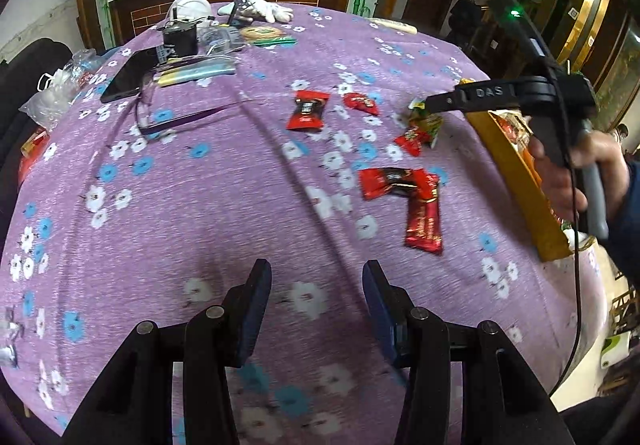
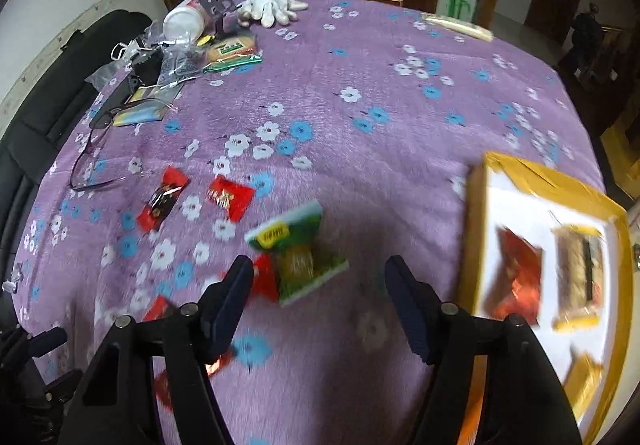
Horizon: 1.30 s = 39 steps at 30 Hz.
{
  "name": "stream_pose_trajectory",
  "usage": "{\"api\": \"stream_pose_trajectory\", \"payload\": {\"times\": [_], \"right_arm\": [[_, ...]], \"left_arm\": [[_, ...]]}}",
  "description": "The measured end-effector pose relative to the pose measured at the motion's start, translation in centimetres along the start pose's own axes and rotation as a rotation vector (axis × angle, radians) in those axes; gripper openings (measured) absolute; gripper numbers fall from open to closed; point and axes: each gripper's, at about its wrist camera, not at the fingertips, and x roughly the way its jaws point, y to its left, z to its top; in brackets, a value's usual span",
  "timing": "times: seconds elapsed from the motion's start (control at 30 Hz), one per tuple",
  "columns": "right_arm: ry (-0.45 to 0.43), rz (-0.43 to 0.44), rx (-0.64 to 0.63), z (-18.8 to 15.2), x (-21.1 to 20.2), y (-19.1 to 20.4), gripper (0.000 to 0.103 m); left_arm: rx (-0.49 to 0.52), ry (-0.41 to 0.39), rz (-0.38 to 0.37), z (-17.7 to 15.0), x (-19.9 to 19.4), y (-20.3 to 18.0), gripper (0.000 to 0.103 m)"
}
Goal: Organize snacks
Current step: 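Move both open tools from the box back to the snacks on the table, then grasp a red candy packet with the left tool while the right tool grasps a green pea packet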
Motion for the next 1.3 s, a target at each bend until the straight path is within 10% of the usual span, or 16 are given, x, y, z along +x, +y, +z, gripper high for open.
{"api": "stream_pose_trajectory", "payload": {"times": [0.37, 0.63, 1.03, 1.3], "right_arm": [[0.077, 0.017, 0.019, 0.3, 3.1, 0.9, 0.039], [0.121, 0.026, 0.152, -4.5, 0.4, -0.5, 0.039], [0.036, 0.09, 0.348, -12.5, -8.4, -1.4, 0.039], [-0.015, 0.061, 0.455, -15.5, -11.8, -2.6, 0.039]], "left_arm": [[0.073, 0.019, -0.062, 2.9, 1.3, 0.5, 0.05], [0.228, 0.055, -0.145, 6.7, 4.5, -2.9, 0.05], [0.792, 0.228, -0.242, 8.0, 9.8, -7.8, 0.049], [0.845, 0.229, -0.319, 9.8, 11.1, -8.4, 0.049]]}}
